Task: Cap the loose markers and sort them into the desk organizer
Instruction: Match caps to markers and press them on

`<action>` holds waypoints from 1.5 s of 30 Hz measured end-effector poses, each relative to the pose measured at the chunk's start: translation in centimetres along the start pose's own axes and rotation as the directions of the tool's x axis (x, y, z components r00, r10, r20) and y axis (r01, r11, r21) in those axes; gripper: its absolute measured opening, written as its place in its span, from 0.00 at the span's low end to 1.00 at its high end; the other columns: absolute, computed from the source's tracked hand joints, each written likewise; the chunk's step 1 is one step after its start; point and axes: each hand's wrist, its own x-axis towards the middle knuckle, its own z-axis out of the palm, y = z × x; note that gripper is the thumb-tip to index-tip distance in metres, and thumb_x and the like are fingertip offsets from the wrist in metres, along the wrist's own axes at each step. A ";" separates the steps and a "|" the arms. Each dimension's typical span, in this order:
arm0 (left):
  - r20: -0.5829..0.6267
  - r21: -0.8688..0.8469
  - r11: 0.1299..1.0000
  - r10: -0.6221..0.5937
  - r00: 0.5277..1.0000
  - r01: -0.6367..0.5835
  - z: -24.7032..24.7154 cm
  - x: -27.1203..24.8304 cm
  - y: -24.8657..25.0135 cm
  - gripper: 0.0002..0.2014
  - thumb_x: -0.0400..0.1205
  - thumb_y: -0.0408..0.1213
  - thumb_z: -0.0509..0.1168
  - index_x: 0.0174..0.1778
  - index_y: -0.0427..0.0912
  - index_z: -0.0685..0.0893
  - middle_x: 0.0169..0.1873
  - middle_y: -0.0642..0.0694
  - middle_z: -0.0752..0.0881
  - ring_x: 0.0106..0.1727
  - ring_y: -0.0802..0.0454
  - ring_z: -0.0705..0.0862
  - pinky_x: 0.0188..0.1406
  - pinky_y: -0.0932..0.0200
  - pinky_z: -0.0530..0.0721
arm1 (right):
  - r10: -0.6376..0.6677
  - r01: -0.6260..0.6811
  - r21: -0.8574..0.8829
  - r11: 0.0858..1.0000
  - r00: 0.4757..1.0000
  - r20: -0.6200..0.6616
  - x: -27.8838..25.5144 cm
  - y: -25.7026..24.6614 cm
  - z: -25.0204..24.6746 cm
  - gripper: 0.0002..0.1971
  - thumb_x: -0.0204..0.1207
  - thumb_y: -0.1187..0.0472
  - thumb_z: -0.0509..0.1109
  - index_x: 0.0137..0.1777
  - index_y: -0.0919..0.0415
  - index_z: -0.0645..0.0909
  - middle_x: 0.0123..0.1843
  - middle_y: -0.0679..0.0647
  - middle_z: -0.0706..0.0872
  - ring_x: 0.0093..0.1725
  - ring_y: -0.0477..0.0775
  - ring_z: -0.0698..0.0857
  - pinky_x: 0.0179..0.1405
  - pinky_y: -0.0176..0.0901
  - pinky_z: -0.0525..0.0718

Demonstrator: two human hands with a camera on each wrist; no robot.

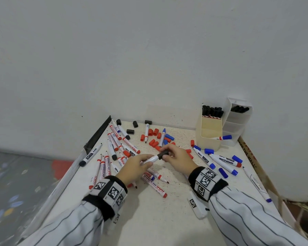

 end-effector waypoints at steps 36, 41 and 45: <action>0.065 0.037 0.998 -0.058 0.996 0.056 -2.8 0.6 -1.0 0.17 0.83 0.36 0.63 0.68 0.46 0.78 0.47 0.50 0.82 0.38 0.57 0.80 0.41 0.62 0.83 | -0.062 0.062 0.008 0.998 0.998 -0.002 2.0 -1.1 1.8 0.10 0.77 0.69 0.65 0.53 0.54 0.75 0.54 0.49 0.79 0.50 0.45 0.80 0.47 0.27 0.77; 0.039 0.038 0.998 -0.045 0.998 0.044 -2.4 0.5 -1.0 0.16 0.82 0.36 0.64 0.66 0.47 0.77 0.51 0.51 0.81 0.48 0.52 0.84 0.50 0.56 0.86 | -0.003 0.004 -0.032 0.999 0.999 0.050 1.9 -0.8 1.7 0.11 0.81 0.68 0.60 0.60 0.55 0.74 0.52 0.50 0.79 0.42 0.41 0.80 0.42 0.28 0.77; 0.023 0.028 0.998 -0.051 0.998 0.051 -2.3 0.5 -1.2 0.15 0.83 0.37 0.62 0.66 0.49 0.77 0.52 0.49 0.82 0.51 0.49 0.84 0.51 0.56 0.84 | -0.052 0.052 -0.035 0.998 0.999 0.007 1.7 -0.7 1.6 0.12 0.77 0.70 0.65 0.53 0.52 0.75 0.54 0.49 0.79 0.48 0.40 0.80 0.51 0.29 0.78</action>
